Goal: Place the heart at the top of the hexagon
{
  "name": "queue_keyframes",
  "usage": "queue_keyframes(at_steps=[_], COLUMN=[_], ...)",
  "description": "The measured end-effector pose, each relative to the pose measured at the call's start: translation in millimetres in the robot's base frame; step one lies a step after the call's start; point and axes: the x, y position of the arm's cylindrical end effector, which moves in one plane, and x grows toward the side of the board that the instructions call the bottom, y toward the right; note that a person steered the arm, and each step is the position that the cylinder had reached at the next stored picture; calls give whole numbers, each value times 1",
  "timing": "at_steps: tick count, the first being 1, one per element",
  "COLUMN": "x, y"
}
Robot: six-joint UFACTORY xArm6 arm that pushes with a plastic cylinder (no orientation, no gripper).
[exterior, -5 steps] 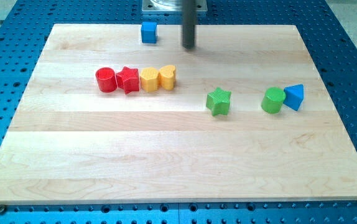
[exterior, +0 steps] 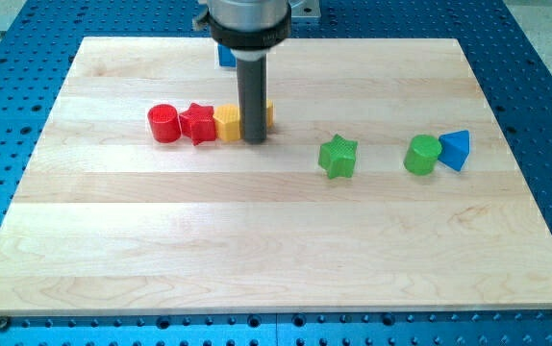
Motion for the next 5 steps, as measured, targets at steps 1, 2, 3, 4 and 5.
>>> queue_keyframes(at_steps=[1, 2, 3, 4, 5], x=[-32, -23, -44, -68, -69], y=[19, 63, 55, -16, 0])
